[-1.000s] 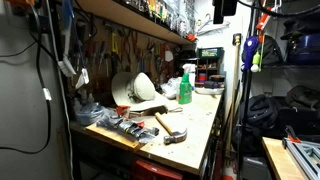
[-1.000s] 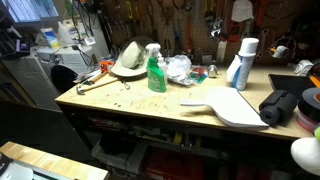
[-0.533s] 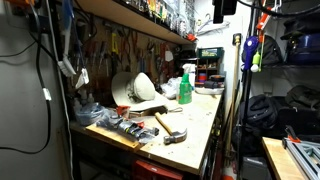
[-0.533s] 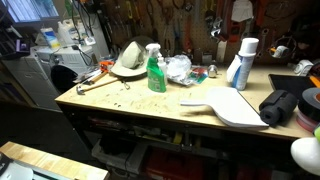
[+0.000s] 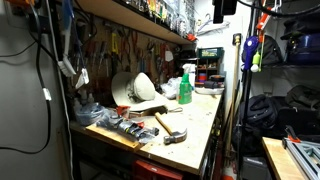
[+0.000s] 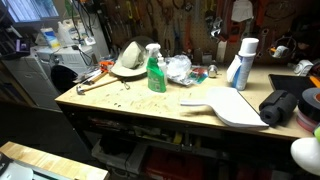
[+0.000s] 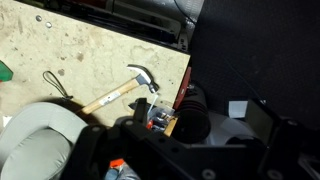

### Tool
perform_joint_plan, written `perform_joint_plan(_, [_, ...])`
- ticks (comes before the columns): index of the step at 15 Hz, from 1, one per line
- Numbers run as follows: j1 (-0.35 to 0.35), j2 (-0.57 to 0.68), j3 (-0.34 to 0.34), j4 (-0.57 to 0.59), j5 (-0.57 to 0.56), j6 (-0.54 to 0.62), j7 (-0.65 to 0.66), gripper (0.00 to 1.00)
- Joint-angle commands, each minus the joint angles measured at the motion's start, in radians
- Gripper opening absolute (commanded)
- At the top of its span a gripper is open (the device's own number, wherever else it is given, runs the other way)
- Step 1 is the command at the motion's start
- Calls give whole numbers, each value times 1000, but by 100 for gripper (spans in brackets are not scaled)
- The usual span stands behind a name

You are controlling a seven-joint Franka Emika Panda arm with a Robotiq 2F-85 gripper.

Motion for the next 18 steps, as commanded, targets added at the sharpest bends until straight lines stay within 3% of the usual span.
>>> perform_joint_plan(1, [19,5,-13,2,-9,-2,9,100])
perform_joint_plan(5, [19,5,-13,2,-9,-2,9,100])
perform_joint_plan(6, [22,11,-37,-17,15,86,-14,100])
perform_joint_plan(8, [9,44,-58,-19,52,138,18,100])
perform_joint_plan(13, [-46,151,-101,-56,124,242,162,100])
perform_joint_plan(18, [-107,262,-119,-119,136,440,338,100])
